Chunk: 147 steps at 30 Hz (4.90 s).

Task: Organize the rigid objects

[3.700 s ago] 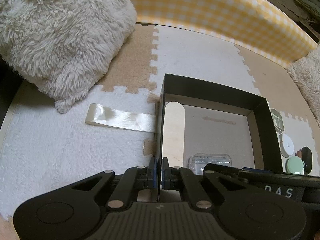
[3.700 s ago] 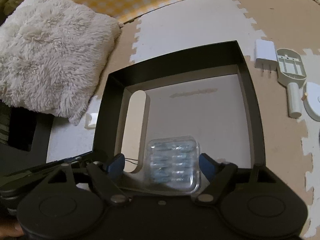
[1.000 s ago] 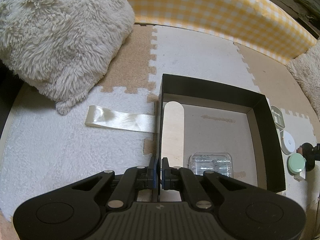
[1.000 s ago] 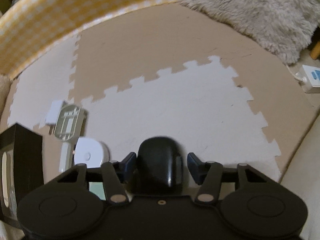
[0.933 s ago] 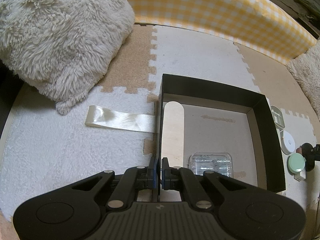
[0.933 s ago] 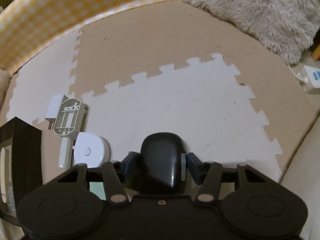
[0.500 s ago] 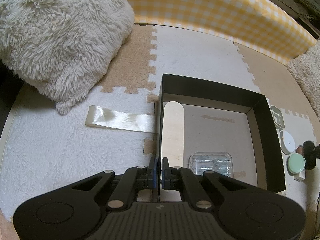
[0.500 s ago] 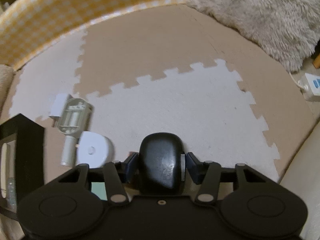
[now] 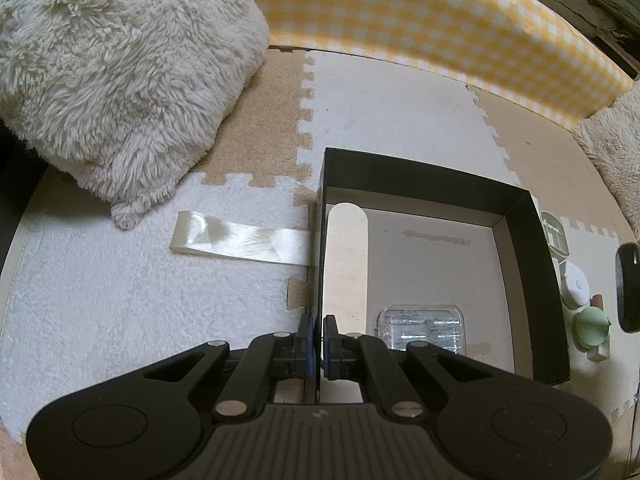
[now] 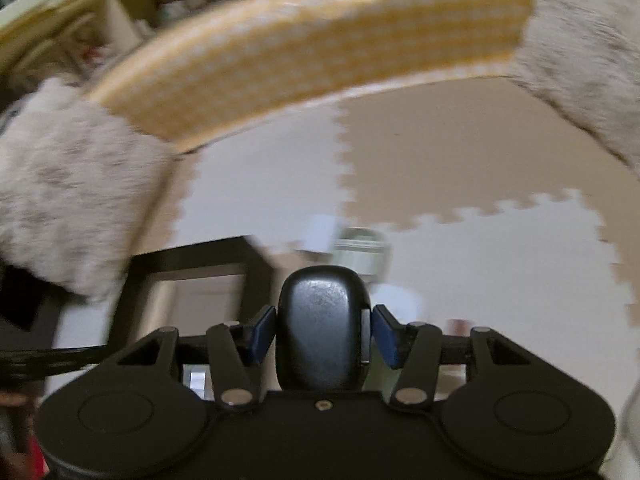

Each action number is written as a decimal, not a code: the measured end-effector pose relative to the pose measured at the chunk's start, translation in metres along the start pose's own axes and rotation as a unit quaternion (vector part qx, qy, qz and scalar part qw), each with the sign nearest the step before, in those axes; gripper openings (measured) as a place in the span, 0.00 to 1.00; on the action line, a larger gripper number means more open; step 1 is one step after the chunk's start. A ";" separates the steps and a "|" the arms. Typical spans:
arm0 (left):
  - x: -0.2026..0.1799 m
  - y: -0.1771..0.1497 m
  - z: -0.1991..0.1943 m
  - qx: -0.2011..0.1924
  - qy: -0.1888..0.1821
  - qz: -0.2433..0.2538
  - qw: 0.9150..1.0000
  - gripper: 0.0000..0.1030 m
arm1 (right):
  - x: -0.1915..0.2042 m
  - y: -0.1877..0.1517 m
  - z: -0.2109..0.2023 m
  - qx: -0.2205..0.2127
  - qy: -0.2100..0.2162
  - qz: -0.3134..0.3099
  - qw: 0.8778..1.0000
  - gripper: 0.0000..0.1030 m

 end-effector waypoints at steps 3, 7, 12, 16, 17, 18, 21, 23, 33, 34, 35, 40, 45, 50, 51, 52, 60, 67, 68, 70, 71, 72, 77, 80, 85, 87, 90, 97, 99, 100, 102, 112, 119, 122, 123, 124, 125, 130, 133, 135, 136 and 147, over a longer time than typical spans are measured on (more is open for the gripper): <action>0.000 0.000 0.000 0.000 -0.001 -0.001 1.000 0.04 | 0.040 -0.009 0.006 0.012 0.028 -0.041 0.999 0.52; -0.001 0.000 0.000 0.000 -0.002 -0.002 1.000 0.04 | 0.089 -0.025 0.020 0.036 0.041 -0.152 0.987 0.52; -0.001 0.000 0.000 0.000 -0.004 -0.003 1.000 0.04 | 0.125 -0.038 0.044 0.070 0.028 -0.309 0.948 0.52; -0.001 0.000 0.000 0.000 -0.005 -0.004 1.000 0.04 | 0.138 -0.053 0.064 0.108 0.004 -0.422 0.900 0.52; -0.001 0.000 -0.001 0.000 -0.006 -0.004 1.000 0.04 | 0.139 -0.057 0.068 0.119 0.002 -0.444 0.888 0.52; -0.001 0.000 -0.001 0.000 -0.006 -0.004 1.000 0.04 | 0.139 -0.063 0.070 0.128 0.001 -0.464 0.877 0.52; -0.001 0.000 -0.001 0.000 -0.006 -0.004 1.000 0.04 | 0.141 -0.077 0.079 0.163 -0.007 -0.506 0.847 0.52; -0.001 0.000 0.000 0.000 -0.006 -0.004 1.000 0.04 | 0.140 -0.084 0.085 0.189 -0.008 -0.506 0.841 0.52; -0.002 0.001 -0.001 -0.001 -0.007 -0.004 1.000 0.04 | 0.122 -0.053 0.090 0.197 0.014 -0.306 0.931 0.46; -0.002 0.001 0.000 -0.001 -0.007 -0.004 1.000 0.04 | 0.121 -0.052 0.089 0.195 0.011 -0.305 0.932 0.45; -0.003 0.001 0.000 -0.001 -0.007 -0.004 1.000 0.04 | 0.120 -0.051 0.089 0.193 0.010 -0.304 0.933 0.45; -0.002 0.001 0.000 -0.001 -0.007 -0.004 1.000 0.04 | 0.121 -0.053 0.089 0.197 0.011 -0.306 0.931 0.42; -0.002 0.001 0.000 -0.001 -0.007 -0.004 1.000 0.04 | 0.126 -0.054 0.093 0.188 0.010 -0.295 0.937 0.42; -0.002 0.001 -0.001 0.000 -0.008 -0.004 1.000 0.04 | 0.124 -0.050 0.109 0.163 -0.007 -0.244 0.956 0.41; -0.002 0.001 0.000 0.000 -0.008 -0.004 1.000 0.04 | 0.123 -0.050 0.112 0.159 -0.009 -0.234 0.959 0.41; -0.002 0.000 -0.001 0.000 -0.008 -0.004 1.000 0.04 | 0.123 -0.051 0.115 0.155 -0.010 -0.225 0.962 0.41; -0.002 0.001 -0.001 0.000 -0.008 -0.004 1.000 0.04 | 0.124 -0.067 0.117 0.191 0.004 -0.208 0.959 0.39; -0.002 0.001 0.000 0.000 -0.009 -0.004 1.000 0.04 | 0.123 -0.070 0.103 0.191 0.013 -0.207 0.959 0.39; -0.001 0.001 0.000 0.000 -0.009 -0.005 1.000 0.04 | 0.123 -0.068 0.099 0.186 0.017 -0.203 0.961 0.39; -0.001 0.001 0.000 0.000 -0.009 -0.005 1.000 0.04 | 0.126 -0.064 0.090 0.173 0.024 -0.203 0.964 0.44; -0.001 0.001 0.000 0.000 -0.009 -0.005 1.000 0.04 | 0.127 -0.061 0.084 0.165 0.026 -0.203 0.965 0.45; -0.002 0.001 0.000 0.000 -0.009 -0.005 1.000 0.04 | 0.128 -0.059 0.078 0.156 0.029 -0.203 0.966 0.47; -0.001 0.001 0.000 0.000 -0.009 -0.003 1.000 0.04 | 0.133 -0.043 0.046 0.116 0.048 -0.206 0.970 0.68; -0.001 0.001 -0.001 0.000 -0.008 -0.002 1.000 0.04 | 0.133 -0.032 0.026 0.088 0.062 -0.203 0.973 0.76; 0.000 0.001 -0.001 -0.001 -0.007 -0.001 1.000 0.04 | 0.120 -0.010 -0.001 0.028 0.057 -0.195 0.979 0.99; 0.000 0.001 -0.001 -0.001 -0.007 -0.001 1.000 0.04 | 0.110 0.000 -0.011 0.001 0.046 -0.189 0.981 1.00; 0.000 0.001 -0.002 -0.001 -0.005 0.001 1.000 0.04 | 0.090 0.014 -0.019 -0.030 0.026 -0.178 0.983 1.00; 0.000 0.001 -0.002 -0.002 -0.004 0.002 1.000 0.04 | 0.037 0.034 -0.012 -0.075 -0.023 -0.122 0.989 1.00; 0.000 0.001 -0.002 -0.002 -0.005 0.002 1.000 0.04 | 0.020 0.036 -0.005 -0.084 -0.033 -0.096 0.991 0.96; 0.000 0.001 -0.002 -0.001 -0.005 0.002 1.000 0.04 | 0.013 0.035 -0.001 -0.085 -0.034 -0.085 0.992 0.85; 0.000 0.001 -0.002 -0.001 -0.005 0.002 1.000 0.04 | 0.002 0.031 0.011 -0.074 -0.018 -0.063 0.995 0.67; 0.000 0.000 -0.002 -0.001 -0.003 0.003 1.000 0.04 | -0.011 -0.002 0.069 0.031 0.000 0.014 0.999 0.26; 0.000 0.000 -0.001 -0.002 -0.001 0.005 1.000 0.04 | -0.020 -0.018 0.094 0.052 -0.071 0.023 0.996 0.24; 0.000 0.000 -0.001 -0.002 0.001 0.007 1.000 0.04 | -0.024 -0.013 0.100 0.043 -0.083 0.028 0.995 0.23; 0.000 0.000 -0.001 -0.002 0.001 0.007 1.000 0.04 | -0.025 -0.012 0.103 0.042 -0.085 0.029 0.995 0.23; 0.000 0.000 -0.001 -0.002 0.001 0.007 1.000 0.04 | -0.025 -0.010 0.105 0.041 -0.086 0.029 0.995 0.23; -0.001 0.000 -0.002 -0.002 0.001 0.007 1.000 0.04 | -0.025 -0.009 0.107 0.039 -0.087 0.028 0.995 0.23; 0.000 0.001 -0.001 -0.002 0.000 0.005 1.000 0.04 | -0.026 -0.006 0.109 0.029 -0.082 0.019 0.996 0.22; 0.000 0.001 -0.001 -0.003 0.000 0.004 1.000 0.04 | -0.026 -0.005 0.107 0.025 -0.079 0.017 0.996 0.21; 0.001 0.000 -0.001 -0.004 0.000 0.003 1.000 0.04 | -0.026 -0.005 0.106 0.022 -0.082 0.011 0.996 0.21; 0.001 0.000 -0.001 -0.005 0.000 0.002 1.000 0.04 | -0.026 -0.004 0.105 0.020 -0.081 0.011 0.996 0.20; 0.001 0.000 -0.001 -0.005 0.002 0.004 1.000 0.04 | -0.019 0.024 0.063 -0.050 -0.033 0.044 0.997 0.19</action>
Point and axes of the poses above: each gripper's, at about its wrist camera, not at the fingertips, and z roughly the way its jaws point, x to its left, y to its top, the point moved 9 cm from there along z, roughly the way its jaws point, and after that the axes turned 5 degrees about z, right-handed, at the moved point
